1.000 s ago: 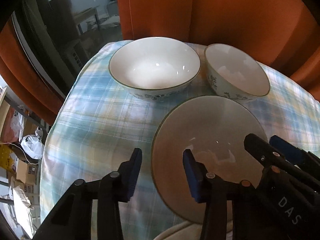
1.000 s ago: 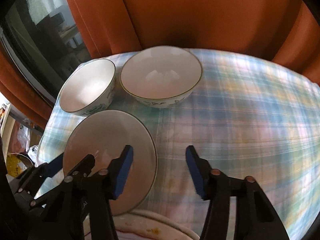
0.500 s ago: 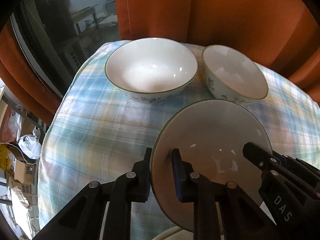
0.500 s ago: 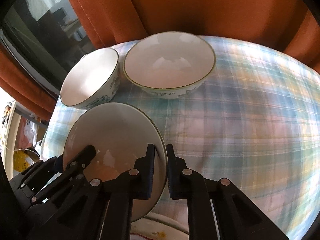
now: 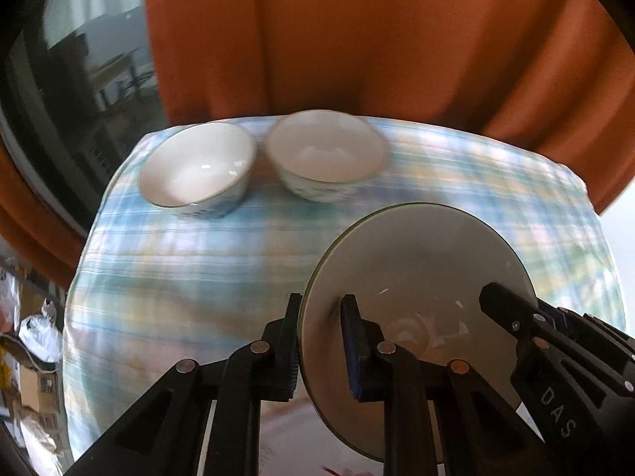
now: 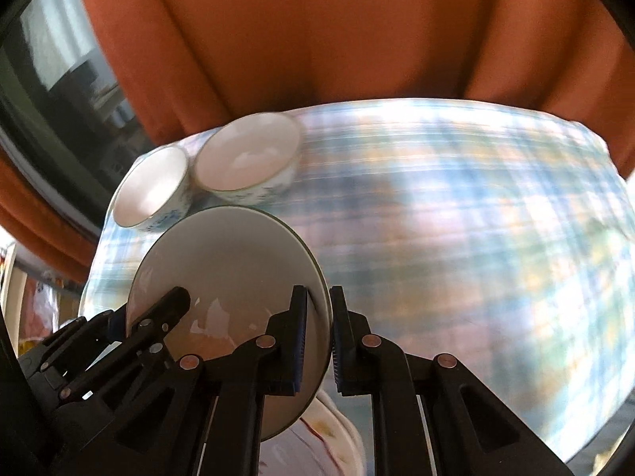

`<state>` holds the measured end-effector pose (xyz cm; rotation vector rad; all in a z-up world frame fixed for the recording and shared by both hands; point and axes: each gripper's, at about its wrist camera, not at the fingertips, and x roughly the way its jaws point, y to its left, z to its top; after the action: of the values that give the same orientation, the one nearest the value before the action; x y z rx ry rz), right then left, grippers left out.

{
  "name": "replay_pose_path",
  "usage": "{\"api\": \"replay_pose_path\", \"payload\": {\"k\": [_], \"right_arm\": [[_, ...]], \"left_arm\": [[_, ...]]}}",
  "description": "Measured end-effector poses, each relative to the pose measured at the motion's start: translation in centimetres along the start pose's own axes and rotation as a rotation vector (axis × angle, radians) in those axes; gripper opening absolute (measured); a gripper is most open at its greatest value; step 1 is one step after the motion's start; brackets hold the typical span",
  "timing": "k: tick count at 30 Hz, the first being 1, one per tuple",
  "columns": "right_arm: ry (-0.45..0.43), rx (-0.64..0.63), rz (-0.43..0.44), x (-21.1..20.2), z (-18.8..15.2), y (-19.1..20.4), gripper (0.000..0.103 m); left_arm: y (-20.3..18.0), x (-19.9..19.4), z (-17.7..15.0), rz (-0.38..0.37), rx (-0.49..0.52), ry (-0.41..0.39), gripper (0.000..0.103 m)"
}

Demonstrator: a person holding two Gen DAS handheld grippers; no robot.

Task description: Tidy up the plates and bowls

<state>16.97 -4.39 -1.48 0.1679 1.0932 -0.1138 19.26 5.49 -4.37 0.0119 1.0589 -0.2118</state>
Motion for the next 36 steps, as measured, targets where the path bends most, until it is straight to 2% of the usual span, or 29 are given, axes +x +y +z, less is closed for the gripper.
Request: {"api": "replay_pose_path", "payload": {"k": [9,20,29,31,36], "right_arm": [[-0.034,0.052,-0.025,-4.3,-2.8,-5.8,0.014],[0.047,0.024,-0.013,-4.2,-6.6,-12.9,0.014],[0.120,-0.051,0.035,-2.0,-8.7,-15.9,0.014],[0.133,-0.067,0.050,-1.7,-8.9,-16.3,0.014],[0.144,-0.102,0.079,-2.5,-9.0,-16.6,0.014]], "left_arm": [[-5.9,-1.8,-2.8,-0.020,0.055,0.004,0.017],[-12.4,0.2,-7.4,0.020,0.042,0.091,0.018],[-14.8,1.9,-10.5,0.088,-0.006,0.136,0.018],[-15.2,1.7,-10.8,0.111,-0.008,0.122,0.018],[-15.4,1.2,-11.2,0.114,-0.044,0.149,0.019]]}}
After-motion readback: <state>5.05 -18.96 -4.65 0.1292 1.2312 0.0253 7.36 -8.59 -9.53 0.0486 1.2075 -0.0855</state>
